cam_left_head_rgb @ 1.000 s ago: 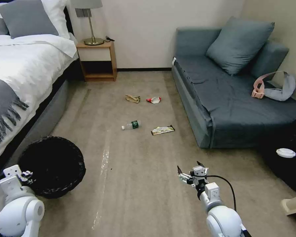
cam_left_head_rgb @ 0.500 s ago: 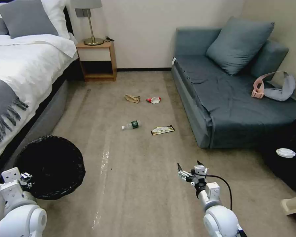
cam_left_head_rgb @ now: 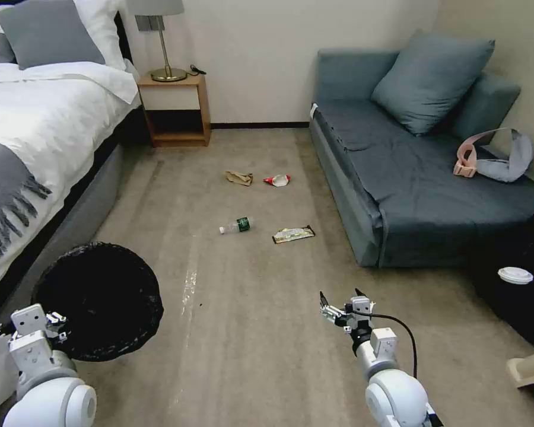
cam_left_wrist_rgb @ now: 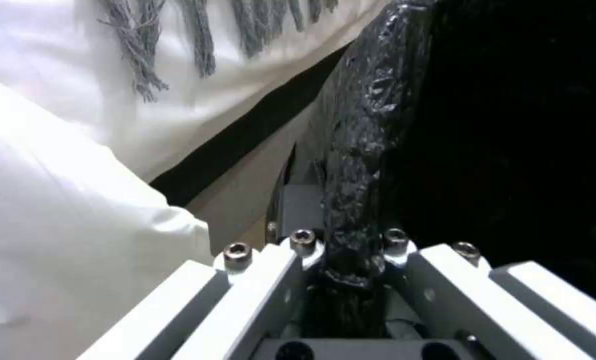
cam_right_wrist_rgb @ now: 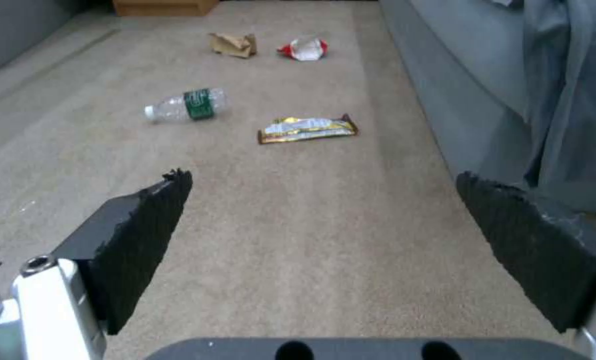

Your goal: Pick up the trash bin, then pick up the garbage on the floor and place it into the trash bin.

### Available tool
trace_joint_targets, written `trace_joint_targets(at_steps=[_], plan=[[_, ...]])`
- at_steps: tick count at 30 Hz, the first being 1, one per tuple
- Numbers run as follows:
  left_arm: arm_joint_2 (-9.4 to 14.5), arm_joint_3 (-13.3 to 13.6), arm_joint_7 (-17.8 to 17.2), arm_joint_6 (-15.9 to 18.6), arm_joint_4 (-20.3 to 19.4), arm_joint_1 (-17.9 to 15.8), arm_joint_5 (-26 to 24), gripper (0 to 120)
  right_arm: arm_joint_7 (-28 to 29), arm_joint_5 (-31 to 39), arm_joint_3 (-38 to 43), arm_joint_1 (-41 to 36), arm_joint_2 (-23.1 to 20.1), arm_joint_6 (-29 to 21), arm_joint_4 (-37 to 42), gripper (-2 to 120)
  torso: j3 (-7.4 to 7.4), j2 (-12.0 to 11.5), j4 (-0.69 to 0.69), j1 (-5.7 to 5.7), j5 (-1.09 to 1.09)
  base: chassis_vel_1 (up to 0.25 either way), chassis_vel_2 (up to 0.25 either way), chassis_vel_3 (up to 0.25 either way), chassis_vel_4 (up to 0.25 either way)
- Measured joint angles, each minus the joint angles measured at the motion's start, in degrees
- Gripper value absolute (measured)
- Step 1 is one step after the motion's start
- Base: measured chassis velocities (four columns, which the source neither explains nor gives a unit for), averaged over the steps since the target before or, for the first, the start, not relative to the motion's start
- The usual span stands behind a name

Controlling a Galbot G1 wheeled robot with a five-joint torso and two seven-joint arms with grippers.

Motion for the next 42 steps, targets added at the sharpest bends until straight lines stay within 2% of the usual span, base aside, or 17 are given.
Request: trace_joint_targets(at_steps=[42], plan=[[-0.63, 1.30, -0.16, -2.65, 2.31, -0.06, -0.15, 1, -3.73, 0.01, 0.41, -0.01, 0.42, 3.10, -2.19, 100, 0.00, 0.00, 0.01, 0.00, 0.00, -0.010, 0.012, 0.011, -0.012]])
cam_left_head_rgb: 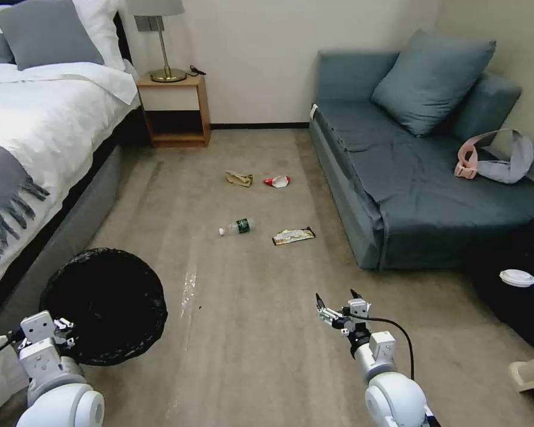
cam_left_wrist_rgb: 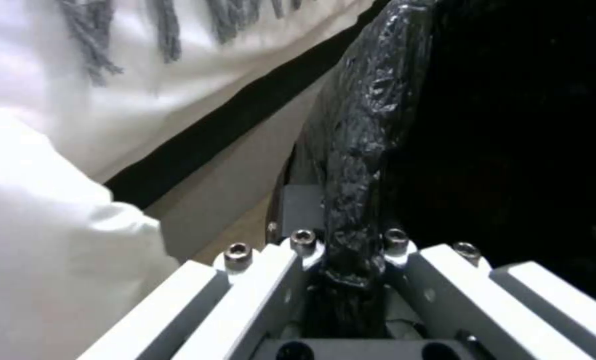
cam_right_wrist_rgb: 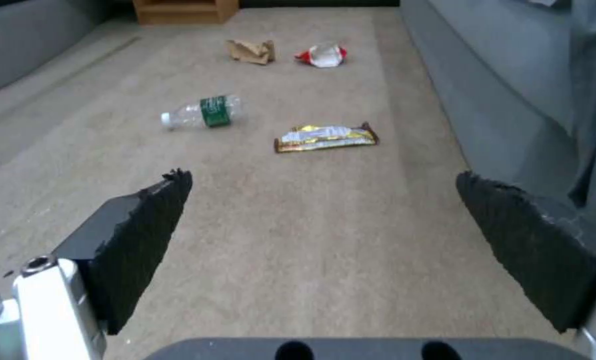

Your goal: Pick up the trash bin, then pick up the garbage on the floor and place it into the trash bin.

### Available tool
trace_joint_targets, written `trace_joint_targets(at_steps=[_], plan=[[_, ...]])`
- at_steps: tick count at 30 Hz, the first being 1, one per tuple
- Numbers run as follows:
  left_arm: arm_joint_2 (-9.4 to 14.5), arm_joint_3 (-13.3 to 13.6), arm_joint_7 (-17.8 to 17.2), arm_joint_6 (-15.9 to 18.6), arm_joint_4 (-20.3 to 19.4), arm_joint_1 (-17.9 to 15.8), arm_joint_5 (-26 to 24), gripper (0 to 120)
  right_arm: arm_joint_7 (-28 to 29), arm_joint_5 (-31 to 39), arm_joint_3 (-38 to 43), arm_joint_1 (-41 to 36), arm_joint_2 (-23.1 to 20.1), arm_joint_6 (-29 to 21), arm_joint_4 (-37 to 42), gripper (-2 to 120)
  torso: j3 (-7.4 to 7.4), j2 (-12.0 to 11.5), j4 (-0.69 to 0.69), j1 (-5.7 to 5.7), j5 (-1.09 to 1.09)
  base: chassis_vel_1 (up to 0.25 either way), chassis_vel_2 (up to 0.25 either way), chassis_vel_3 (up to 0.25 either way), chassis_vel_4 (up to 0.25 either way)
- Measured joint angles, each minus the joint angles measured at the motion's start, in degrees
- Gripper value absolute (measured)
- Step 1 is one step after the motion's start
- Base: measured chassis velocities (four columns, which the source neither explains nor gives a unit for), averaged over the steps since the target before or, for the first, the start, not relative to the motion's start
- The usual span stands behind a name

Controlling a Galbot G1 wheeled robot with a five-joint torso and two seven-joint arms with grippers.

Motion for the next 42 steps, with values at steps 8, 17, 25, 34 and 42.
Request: trace_joint_targets(at_steps=[8, 17, 25, 34, 42], plan=[[-0.26, 0.25, 0.00, -0.62, 0.69, -0.13, 0.16, 1, -0.12, 0.00, -0.01, 0.01, -0.18, 0.23, -0.47, 100, 0.00, 0.00, -0.01, 0.00, 0.00, -0.071, 0.074, 0.068, -0.079], [-0.26, 0.24, 0.00, -0.89, 1.25, -0.30, 0.16, 1, -0.29, -0.02, -0.09, 0.16, -0.05, 0.24, -0.86, 100, 0.00, 0.00, 0.00, 0.00, 0.00, -0.066, 0.072, 0.064, -0.069], [-0.25, 0.22, -0.01, -1.05, 1.45, -0.28, 0.16, 1, -0.44, -0.25, -0.09, 0.03, 0.06, 0.41, -1.13, 100, 0.00, 0.00, 0.00, 0.00, 0.00, -0.090, 0.089, 0.088, -0.088], [-0.28, 0.15, -0.02, -1.47, 1.75, -0.02, 0.14, 1, -0.62, -0.47, -0.09, -0.17, 0.12, 0.67, -1.31, 100, 0.00, 0.00, 0.00, 0.00, 0.00, -0.087, 0.082, 0.100, -0.092], [-0.41, 0.22, -0.05, -1.73, 2.27, 0.00, -0.05, 1, -0.81, -0.76, -0.25, -0.13, 0.36, 0.84, -1.70, 100, 0.00, 0.00, 0.00, 0.00, 0.00, -0.101, 0.109, 0.105, -0.103]])
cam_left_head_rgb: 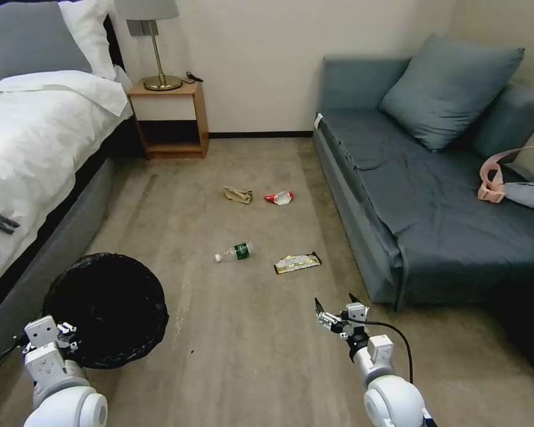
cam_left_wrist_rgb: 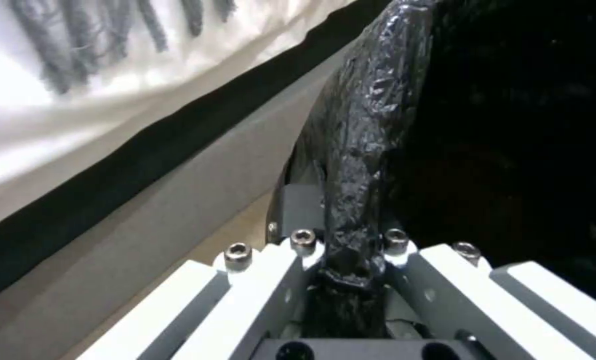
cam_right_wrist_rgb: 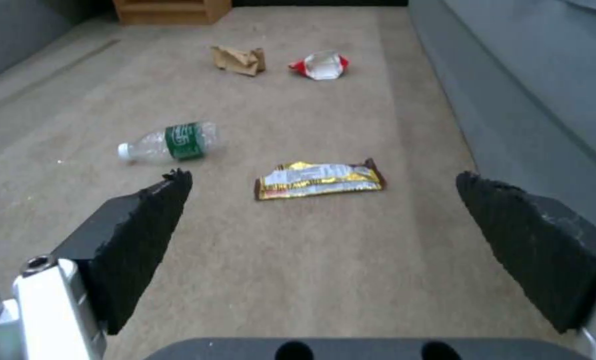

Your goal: Pick up the trash bin, then pick up the garbage on the floor and place it into the trash bin.

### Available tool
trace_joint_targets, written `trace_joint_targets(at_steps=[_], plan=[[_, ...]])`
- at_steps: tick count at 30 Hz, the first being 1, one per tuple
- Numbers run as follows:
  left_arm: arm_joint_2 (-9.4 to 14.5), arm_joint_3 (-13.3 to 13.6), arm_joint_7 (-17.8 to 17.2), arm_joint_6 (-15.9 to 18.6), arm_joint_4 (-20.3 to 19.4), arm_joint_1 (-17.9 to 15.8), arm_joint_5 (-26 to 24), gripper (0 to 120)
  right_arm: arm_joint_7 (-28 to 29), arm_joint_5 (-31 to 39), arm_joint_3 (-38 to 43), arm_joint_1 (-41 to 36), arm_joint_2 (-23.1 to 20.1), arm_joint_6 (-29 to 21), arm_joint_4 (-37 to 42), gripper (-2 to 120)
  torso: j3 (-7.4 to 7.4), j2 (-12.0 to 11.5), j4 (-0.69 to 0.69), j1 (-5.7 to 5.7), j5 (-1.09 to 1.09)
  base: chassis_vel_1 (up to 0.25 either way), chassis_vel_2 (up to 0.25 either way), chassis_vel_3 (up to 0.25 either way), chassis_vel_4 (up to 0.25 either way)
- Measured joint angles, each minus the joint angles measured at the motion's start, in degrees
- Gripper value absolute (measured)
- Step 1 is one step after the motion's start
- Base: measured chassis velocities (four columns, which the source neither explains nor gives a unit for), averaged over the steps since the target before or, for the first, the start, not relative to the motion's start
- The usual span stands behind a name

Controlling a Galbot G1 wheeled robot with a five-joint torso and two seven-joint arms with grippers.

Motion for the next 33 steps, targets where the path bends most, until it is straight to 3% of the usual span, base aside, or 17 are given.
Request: trace_joint_targets(at_steps=[33], plan=[[0.04, -0.19, -0.01, 0.09, 0.99, -0.39, -0.46, 1, -0.66, -0.64, -0.72, 1.19, -0.06, 0.47, -2.27, 100, 0.00, 0.00, 0.00, 0.00, 0.00, -0.111, 0.103, 0.106, -0.108]])
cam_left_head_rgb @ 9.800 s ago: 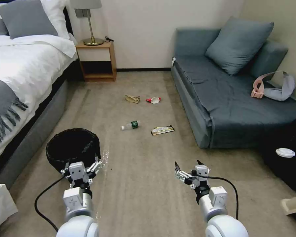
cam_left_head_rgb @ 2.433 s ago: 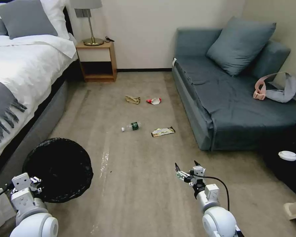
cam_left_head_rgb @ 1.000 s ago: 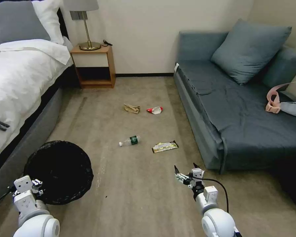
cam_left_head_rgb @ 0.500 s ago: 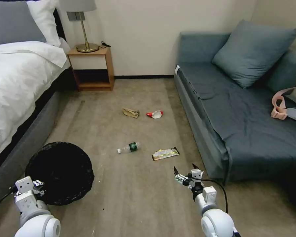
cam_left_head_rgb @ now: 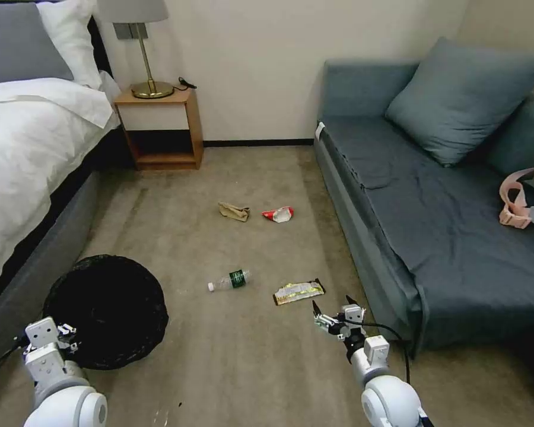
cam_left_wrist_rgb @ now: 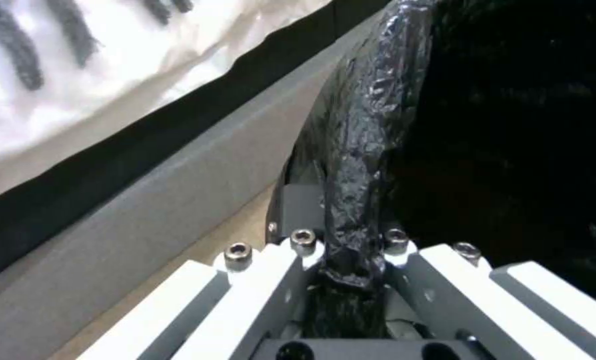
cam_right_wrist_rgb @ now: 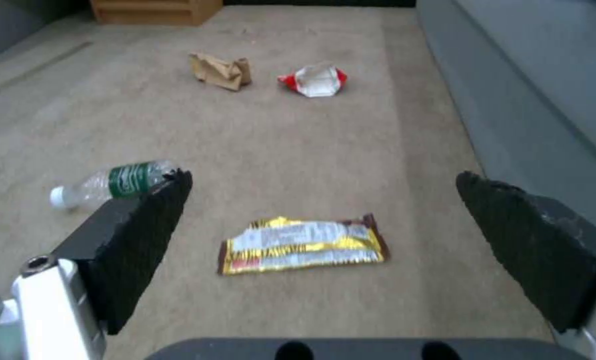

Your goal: Pick up the trash bin, then pick up the garbage on the floor and place it into the trash bin.

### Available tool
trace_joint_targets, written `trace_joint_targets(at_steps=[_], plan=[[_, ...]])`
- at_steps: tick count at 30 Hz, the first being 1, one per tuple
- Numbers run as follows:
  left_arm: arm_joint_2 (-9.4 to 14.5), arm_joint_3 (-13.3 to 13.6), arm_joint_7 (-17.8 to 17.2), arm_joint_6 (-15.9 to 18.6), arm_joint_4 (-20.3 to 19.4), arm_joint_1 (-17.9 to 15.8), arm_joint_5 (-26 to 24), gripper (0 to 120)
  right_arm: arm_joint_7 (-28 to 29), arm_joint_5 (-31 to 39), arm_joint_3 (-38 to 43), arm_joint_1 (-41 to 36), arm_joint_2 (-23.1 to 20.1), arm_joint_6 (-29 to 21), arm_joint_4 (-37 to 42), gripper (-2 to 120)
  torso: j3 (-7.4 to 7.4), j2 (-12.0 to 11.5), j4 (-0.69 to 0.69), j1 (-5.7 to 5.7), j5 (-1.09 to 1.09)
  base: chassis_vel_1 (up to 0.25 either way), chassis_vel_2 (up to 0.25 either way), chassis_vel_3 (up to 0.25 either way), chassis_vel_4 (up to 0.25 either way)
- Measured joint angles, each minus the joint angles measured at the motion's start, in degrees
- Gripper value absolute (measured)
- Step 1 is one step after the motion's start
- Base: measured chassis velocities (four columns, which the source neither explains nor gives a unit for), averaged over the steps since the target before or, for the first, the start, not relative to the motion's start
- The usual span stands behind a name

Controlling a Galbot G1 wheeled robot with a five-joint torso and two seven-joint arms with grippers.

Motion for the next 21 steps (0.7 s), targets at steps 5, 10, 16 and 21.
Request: trace_joint_targets(at_steps=[5, 10, 16, 21], plan=[[0.08, -0.02, 0.00, 0.09, 0.18, -0.27, 0.02, 1, -0.37, -0.83, -0.89, 1.09, -1.44, -0.24, -0.35, 100, 0.00, 0.00, 0.00, 0.00, 0.00, -0.107, 0.113, 0.103, -0.110], [0.16, -0.18, 0.00, -0.09, 1.00, -0.40, -0.36, 1, -0.59, -1.51, -2.47, 2.57, -2.87, -1.03, -0.76, 100, 0.00, 0.00, 0.00, 0.00, -0.01, -0.105, 0.103, 0.104, -0.108], [0.12, -0.18, 0.00, -0.48, 1.79, -0.56, -0.45, 1, -0.93, -2.25, -5.16, 5.11, -4.27, -2.76, -0.95, 100, 0.00, 0.00, 0.01, 0.00, 0.00, -0.120, 0.121, 0.120, -0.107], [0.05, -0.14, 0.00, -0.48, 1.84, -0.72, -0.47, 1, -1.01, -2.68, -6.37, 6.30, -4.87, -3.19, -1.38, 100, 0.00, 0.00, 0.01, 0.00, -0.01, -0.128, 0.152, 0.135, -0.131]])
